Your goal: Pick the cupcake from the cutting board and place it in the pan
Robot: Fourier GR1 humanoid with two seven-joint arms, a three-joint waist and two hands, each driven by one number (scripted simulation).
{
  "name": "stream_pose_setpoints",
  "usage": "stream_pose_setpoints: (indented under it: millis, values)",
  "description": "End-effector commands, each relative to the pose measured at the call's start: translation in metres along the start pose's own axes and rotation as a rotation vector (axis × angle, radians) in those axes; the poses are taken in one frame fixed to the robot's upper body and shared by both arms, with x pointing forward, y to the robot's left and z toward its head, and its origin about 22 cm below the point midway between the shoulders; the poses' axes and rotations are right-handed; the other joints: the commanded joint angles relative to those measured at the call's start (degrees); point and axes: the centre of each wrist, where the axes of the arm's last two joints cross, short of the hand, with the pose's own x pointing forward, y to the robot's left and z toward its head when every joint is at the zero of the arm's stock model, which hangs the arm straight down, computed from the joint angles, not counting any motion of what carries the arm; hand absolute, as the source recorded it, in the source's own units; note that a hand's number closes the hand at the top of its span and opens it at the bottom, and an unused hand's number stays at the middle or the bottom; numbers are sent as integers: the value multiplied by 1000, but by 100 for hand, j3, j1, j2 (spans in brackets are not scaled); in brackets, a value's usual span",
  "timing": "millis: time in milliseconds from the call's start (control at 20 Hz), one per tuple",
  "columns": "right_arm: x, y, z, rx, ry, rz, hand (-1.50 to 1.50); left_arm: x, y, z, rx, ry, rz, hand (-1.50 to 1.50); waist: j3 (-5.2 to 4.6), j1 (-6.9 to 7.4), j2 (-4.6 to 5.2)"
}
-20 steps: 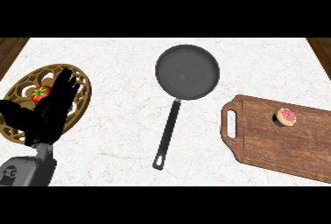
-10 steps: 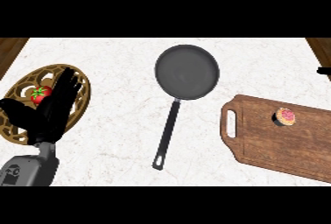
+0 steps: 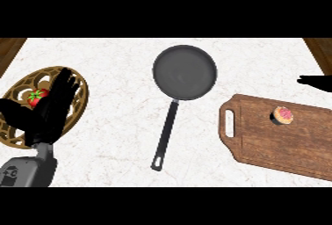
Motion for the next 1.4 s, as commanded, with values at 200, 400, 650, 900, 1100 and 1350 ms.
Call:
stream_pose_setpoints:
  millis: [200,400,650,900,1100,1350]
  values:
    - [46,6,-4,-40,49,63,-150,-5,-7,-4,7,9,5,0,-1,-30,-2]
    - [41,16,-11,-37,18,47,-150,-4,16,16,-28,20,9,0,1,20,1]
    - [50,19,-23,7,89,73,-150,-1,7,1,0,9,-9,0,1,-3,3]
    - [49,14,-34,-4,136,92,-150,-7,-3,-1,-4,-11,9,0,1,6,7]
    - [39,38,-49,7,121,61,-150,-1,24,-8,8,3,1,0,1,8,12]
    - [45,44,-70,41,128,84,-150,2,11,-16,6,1,20,0,1,3,12]
